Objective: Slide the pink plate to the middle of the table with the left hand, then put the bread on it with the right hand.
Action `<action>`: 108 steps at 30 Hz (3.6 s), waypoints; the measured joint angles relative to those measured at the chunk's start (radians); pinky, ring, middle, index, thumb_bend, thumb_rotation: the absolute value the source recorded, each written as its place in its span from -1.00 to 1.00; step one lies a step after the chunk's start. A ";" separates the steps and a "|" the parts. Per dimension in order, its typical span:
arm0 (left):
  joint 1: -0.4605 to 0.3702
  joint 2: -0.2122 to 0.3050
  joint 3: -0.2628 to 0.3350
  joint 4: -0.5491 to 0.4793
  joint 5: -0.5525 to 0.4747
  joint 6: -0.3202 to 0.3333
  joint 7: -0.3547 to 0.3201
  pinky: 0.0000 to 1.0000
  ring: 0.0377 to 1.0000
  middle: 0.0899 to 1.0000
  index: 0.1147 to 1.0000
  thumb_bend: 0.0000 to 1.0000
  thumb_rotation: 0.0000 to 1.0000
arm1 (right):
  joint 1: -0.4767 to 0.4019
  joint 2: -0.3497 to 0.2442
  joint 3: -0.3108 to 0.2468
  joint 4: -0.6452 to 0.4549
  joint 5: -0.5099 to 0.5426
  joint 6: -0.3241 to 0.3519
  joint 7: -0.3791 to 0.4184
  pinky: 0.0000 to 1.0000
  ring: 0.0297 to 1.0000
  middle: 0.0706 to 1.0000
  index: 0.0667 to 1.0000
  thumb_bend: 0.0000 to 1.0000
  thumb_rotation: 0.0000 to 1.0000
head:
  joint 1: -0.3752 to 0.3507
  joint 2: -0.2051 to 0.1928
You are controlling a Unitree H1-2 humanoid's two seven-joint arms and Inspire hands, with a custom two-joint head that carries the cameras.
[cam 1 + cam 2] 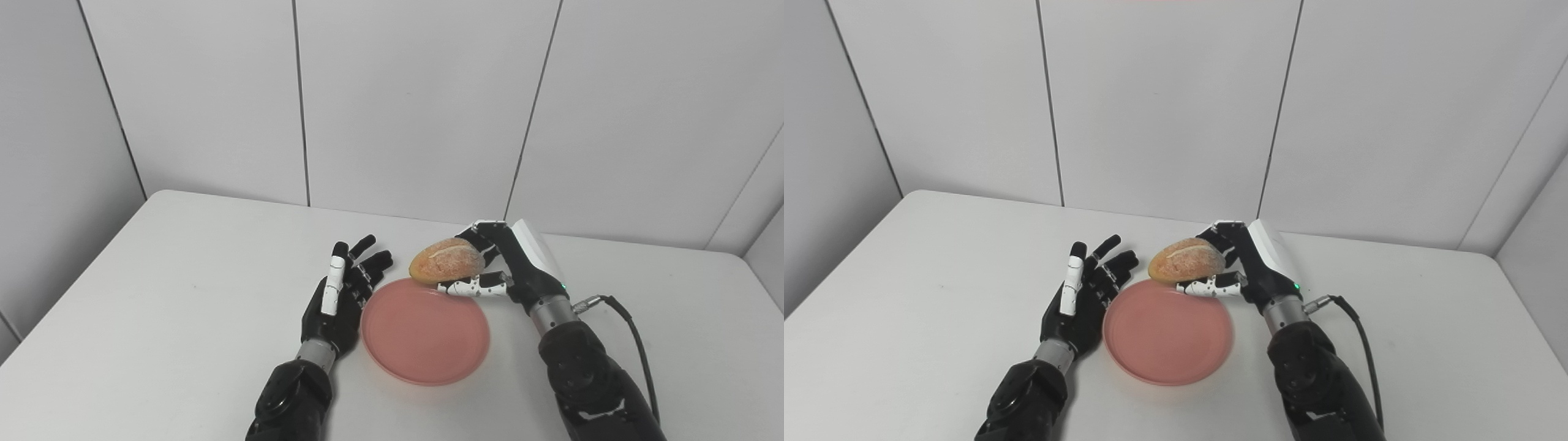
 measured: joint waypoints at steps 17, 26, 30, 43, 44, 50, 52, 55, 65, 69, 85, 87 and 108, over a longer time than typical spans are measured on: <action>-0.017 0.007 -0.007 0.023 0.002 0.000 -0.003 0.93 0.61 0.33 0.51 0.61 0.47 | 0.002 -0.027 0.125 0.094 -0.096 0.001 0.050 -0.14 0.01 -0.07 -0.11 0.04 -0.99 | -0.018 -0.003; -0.026 0.010 -0.009 0.039 0.003 -0.007 -0.007 0.99 0.58 0.30 0.47 0.64 0.43 | -0.023 -0.074 0.179 0.127 -0.157 -0.005 0.075 0.10 0.15 -0.08 -0.11 0.04 -0.99 | -0.021 0.002; -0.027 0.008 -0.009 0.040 0.003 -0.008 -0.007 0.94 0.57 0.29 0.48 0.66 0.43 | -0.031 -0.081 0.192 0.128 -0.171 -0.007 0.077 0.10 0.14 -0.08 -0.11 0.04 -0.99 | -0.020 0.003; -0.027 0.004 -0.008 0.041 0.004 -0.008 -0.007 0.97 0.58 0.32 0.47 0.64 0.44 | -0.041 -0.091 0.207 0.132 -0.181 -0.022 0.078 -0.01 0.03 0.00 -0.12 0.04 -0.98 | -0.018 0.000; -0.027 0.004 -0.008 0.041 0.004 -0.008 -0.007 0.97 0.58 0.32 0.47 0.64 0.44 | -0.041 -0.091 0.207 0.132 -0.181 -0.022 0.081 -0.01 0.02 0.00 -0.12 0.04 -0.97 | -0.018 0.000; -0.027 0.004 -0.008 0.041 0.003 -0.008 -0.008 0.77 0.54 0.33 0.47 0.65 0.44 | -0.041 -0.091 0.204 0.126 -0.174 -0.022 0.095 -0.07 0.02 0.17 0.23 0.87 0.00 | -0.020 0.000; -0.027 0.004 -0.008 0.040 0.003 -0.008 -0.008 0.74 0.53 0.31 0.46 0.65 0.44 | -0.041 -0.091 0.202 0.120 -0.169 -0.022 0.100 -0.01 0.08 0.21 0.27 0.92 0.04 | -0.020 0.002; -0.027 0.004 -0.007 0.040 0.003 -0.008 -0.008 0.75 0.53 0.31 0.45 0.66 0.43 | -0.041 -0.091 0.193 0.094 -0.157 -0.022 0.110 0.00 0.08 0.22 0.31 0.99 0.07 | -0.023 0.000; -0.027 0.005 -0.009 0.036 0.004 -0.008 -0.008 0.80 0.63 0.53 0.45 0.67 0.46 | -0.043 -0.091 0.170 0.059 -0.130 -0.024 0.115 0.11 0.21 0.33 0.38 1.00 0.17 | -0.025 0.003; -0.026 0.005 -0.009 0.034 0.004 -0.007 -0.007 0.87 0.62 0.50 0.47 0.67 0.45 | -0.044 -0.090 0.147 0.031 -0.117 -0.024 0.115 0.03 0.16 0.29 0.37 1.00 0.19 | -0.031 0.005; -0.027 0.004 0.010 0.031 0.003 -0.007 0.000 0.80 0.67 0.51 0.43 0.68 0.41 | -0.034 -0.067 -0.012 -0.019 -0.013 -0.023 0.059 0.30 0.47 0.51 0.43 0.94 0.62 | -0.040 0.005; -0.029 0.005 0.009 0.031 0.010 -0.010 0.005 0.80 0.80 0.75 0.57 0.70 0.38 | -0.011 -0.032 -0.055 -0.019 0.033 -0.023 0.027 0.56 0.66 0.63 0.48 0.84 0.80 | -0.043 0.005; -0.055 0.007 -0.056 0.089 0.262 -0.192 0.175 1.00 1.00 1.00 1.00 0.63 0.53 | 0.100 0.259 -0.397 0.123 0.583 -0.096 -0.181 0.70 0.76 0.79 0.76 0.81 1.00 | -0.078 0.009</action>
